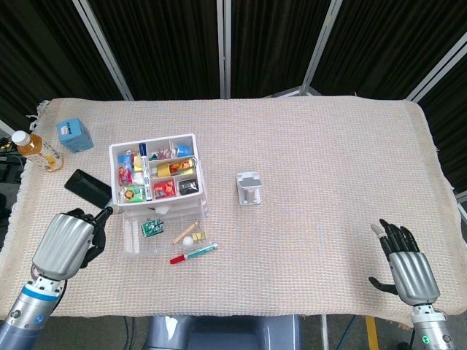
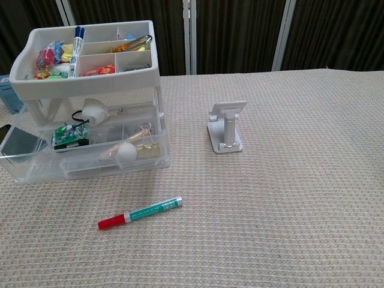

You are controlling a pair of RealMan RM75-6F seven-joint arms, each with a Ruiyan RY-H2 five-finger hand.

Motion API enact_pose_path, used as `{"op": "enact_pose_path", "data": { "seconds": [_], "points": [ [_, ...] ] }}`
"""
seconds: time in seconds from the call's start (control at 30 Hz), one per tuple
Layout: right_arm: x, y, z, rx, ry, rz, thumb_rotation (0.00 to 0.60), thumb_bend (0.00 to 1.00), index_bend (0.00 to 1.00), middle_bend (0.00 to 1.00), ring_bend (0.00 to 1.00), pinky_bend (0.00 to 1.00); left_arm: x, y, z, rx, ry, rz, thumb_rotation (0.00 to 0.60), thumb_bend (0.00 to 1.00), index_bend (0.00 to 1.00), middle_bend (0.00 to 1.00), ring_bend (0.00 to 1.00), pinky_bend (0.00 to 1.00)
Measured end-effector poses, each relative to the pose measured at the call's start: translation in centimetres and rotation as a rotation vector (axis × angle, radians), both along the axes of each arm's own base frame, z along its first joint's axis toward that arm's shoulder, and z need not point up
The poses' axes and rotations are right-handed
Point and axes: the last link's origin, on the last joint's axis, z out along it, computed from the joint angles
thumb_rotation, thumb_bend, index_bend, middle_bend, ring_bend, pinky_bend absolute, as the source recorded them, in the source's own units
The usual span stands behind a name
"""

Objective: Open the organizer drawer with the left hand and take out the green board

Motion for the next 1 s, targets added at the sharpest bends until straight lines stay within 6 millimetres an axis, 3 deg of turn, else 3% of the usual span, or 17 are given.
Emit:
{"op": "enact_pose_path", "data": {
  "seconds": [0.23, 0.43, 0.6, 1.0],
  "points": [
    [0.0, 0.0, 0.0, 0.008, -0.006, -0.001, 0.600, 0.01, 0.11, 0.00, 0.00, 0.00, 1.3, 3.0, -0.8, 0.011, 0.146, 0.012, 0.600, 0.00, 0.32, 0.76, 0.77, 0.63],
    [-0.1, -0.1, 0.0, 0.008, -0.010, -0.004, 0.600, 0.01, 0.11, 0.00, 0.00, 0.00, 2.7, 4.9, -2.0, 0.007, 0.215, -0.017, 0.600, 0.00, 0.38, 0.76, 0.77, 0.63],
    [0.0, -0.1, 0.0, 0.007, -0.012, 0.000, 0.600, 0.01, 0.11, 0.00, 0.00, 0.00, 3.5, 5.2, -3.0, -0.007, 0.240, -0.063, 0.600, 0.00, 0.44, 0.78, 0.77, 0.63],
    [0.0, 0.0, 0.1, 0.009, -0.015, 0.001, 0.600, 0.02, 0.11, 0.00, 0.00, 0.00, 4.1, 5.0, -5.0, -0.063, 0.349, -0.112, 0.600, 0.00, 0.46, 0.79, 0.78, 0.63]
  ]
}}
